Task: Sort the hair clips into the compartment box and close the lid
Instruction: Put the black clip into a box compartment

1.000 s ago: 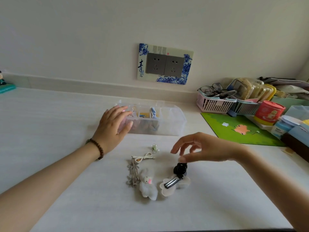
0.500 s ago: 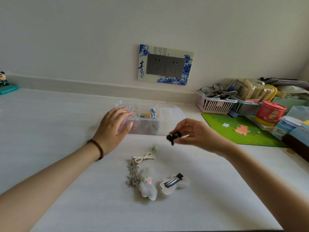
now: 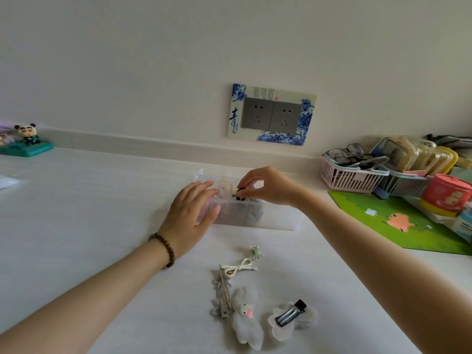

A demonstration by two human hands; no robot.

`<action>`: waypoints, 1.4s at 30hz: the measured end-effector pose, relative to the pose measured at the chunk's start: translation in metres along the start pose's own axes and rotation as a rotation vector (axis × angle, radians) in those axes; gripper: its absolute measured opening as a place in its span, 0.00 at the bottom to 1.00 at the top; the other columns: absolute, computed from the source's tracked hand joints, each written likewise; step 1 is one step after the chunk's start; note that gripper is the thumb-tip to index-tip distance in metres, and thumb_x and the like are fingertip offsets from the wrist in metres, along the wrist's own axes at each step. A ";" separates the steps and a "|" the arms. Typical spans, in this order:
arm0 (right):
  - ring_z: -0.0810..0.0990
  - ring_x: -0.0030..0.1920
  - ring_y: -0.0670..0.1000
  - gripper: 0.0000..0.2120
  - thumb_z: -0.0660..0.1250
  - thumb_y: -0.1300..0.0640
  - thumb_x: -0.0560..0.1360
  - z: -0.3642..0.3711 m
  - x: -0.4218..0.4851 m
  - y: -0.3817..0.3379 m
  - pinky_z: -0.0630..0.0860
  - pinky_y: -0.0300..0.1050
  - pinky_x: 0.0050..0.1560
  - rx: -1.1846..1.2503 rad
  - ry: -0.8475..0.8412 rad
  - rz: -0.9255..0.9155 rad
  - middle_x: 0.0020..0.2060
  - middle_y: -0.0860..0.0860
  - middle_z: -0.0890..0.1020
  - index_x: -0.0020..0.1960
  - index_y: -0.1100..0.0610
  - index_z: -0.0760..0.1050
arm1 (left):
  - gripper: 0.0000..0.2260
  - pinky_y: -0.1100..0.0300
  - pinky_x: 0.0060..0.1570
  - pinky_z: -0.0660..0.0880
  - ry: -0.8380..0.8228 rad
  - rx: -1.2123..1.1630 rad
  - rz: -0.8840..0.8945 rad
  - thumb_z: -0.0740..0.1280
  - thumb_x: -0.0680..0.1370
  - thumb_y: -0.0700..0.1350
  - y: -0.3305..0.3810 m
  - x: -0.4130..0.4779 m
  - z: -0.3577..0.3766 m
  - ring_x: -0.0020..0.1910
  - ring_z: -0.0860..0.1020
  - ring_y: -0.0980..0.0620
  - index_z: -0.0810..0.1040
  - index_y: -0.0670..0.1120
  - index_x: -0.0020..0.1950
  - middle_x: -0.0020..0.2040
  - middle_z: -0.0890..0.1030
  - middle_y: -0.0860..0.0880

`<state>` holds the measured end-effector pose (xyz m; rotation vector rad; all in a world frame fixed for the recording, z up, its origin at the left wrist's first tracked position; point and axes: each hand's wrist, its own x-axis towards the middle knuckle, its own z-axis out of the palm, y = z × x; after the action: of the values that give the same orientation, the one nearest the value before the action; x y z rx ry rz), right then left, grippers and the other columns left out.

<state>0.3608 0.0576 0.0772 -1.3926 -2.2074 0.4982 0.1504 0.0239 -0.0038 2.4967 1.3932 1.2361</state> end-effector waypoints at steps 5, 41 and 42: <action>0.74 0.56 0.55 0.13 0.63 0.49 0.76 0.006 0.004 0.004 0.69 0.51 0.60 -0.242 0.037 0.008 0.54 0.52 0.81 0.52 0.54 0.82 | 0.24 0.51 0.70 0.58 0.009 -0.005 0.012 0.51 0.76 0.59 -0.001 0.001 0.001 0.70 0.61 0.51 0.71 0.49 0.65 0.69 0.69 0.50; 0.82 0.39 0.46 0.09 0.74 0.57 0.69 -0.004 -0.007 -0.014 0.77 0.31 0.42 0.321 0.358 -0.002 0.42 0.54 0.85 0.45 0.60 0.78 | 0.24 0.56 0.71 0.55 -0.034 -0.094 -0.016 0.50 0.75 0.61 -0.007 -0.002 -0.002 0.71 0.58 0.57 0.69 0.53 0.66 0.70 0.66 0.54; 0.82 0.40 0.47 0.09 0.73 0.57 0.69 0.000 0.001 -0.014 0.78 0.33 0.44 0.276 0.330 0.011 0.42 0.55 0.84 0.45 0.60 0.77 | 0.24 0.56 0.71 0.56 -0.037 -0.100 -0.015 0.50 0.75 0.62 -0.007 -0.002 -0.002 0.71 0.58 0.57 0.68 0.54 0.66 0.70 0.66 0.55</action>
<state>0.3507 0.0530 0.0851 -1.2408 -1.7946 0.5133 0.1429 0.0259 -0.0063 2.4260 1.3059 1.2179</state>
